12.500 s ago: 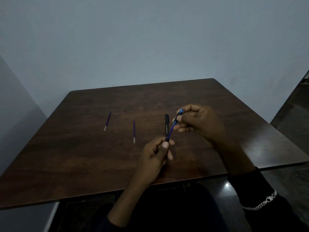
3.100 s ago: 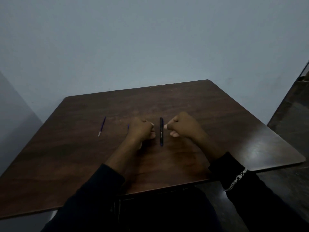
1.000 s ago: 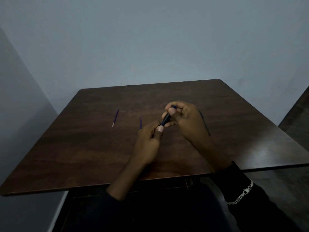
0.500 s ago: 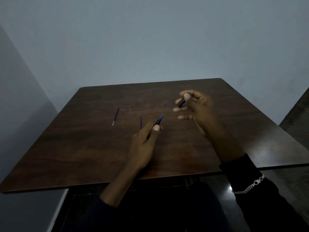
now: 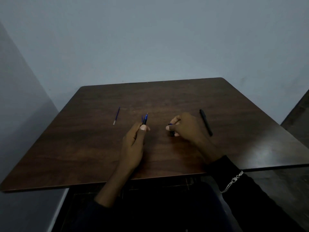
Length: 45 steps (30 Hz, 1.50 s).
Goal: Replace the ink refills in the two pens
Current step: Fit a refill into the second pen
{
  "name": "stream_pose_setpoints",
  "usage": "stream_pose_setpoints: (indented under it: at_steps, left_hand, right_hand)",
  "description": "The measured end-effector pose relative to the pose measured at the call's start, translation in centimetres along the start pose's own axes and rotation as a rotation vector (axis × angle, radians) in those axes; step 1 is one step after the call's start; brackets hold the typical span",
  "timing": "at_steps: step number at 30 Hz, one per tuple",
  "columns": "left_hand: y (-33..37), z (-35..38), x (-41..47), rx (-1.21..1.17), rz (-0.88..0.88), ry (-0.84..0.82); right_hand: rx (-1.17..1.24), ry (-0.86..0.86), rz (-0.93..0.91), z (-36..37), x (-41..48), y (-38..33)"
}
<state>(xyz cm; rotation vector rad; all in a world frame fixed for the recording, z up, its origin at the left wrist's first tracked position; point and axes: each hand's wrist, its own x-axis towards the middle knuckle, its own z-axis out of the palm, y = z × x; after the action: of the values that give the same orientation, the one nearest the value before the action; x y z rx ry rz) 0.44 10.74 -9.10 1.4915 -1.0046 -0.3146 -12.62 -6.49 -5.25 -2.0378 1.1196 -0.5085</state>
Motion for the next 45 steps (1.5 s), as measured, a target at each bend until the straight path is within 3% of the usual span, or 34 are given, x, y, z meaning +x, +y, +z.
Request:
stream_pose_setpoints:
  at_steps: [17,21,24,27,33,45]
  left_hand:
    - [0.6,0.0,-0.4,0.022,-0.015,-0.045]
    - [1.1,0.2,-0.8,0.144,0.070,-0.056]
    - [1.2,0.3,-1.1,0.235,0.157,-0.059]
    - [1.3,0.5,-1.3,0.293,0.198,-0.070]
    - [1.5,0.5,-1.3,0.376,0.236,-0.093]
    - [1.6,0.2,-1.1,0.314,0.188,-0.117]
  right_hand:
    - [0.022,0.101,0.034,-0.3,-0.6,0.2]
    - [0.075,0.161,-0.143,-1.6,-2.1,-1.0]
    - [0.126,0.021,-0.286,-2.3,-3.7,-2.9]
    - [0.010,-0.046,-0.389,-2.2,-4.6,-4.2]
    - [-0.144,-0.215,-0.424,-2.3,-4.6,-4.5]
    - [-0.207,-0.171,-0.626,-1.4,-4.7,-4.1]
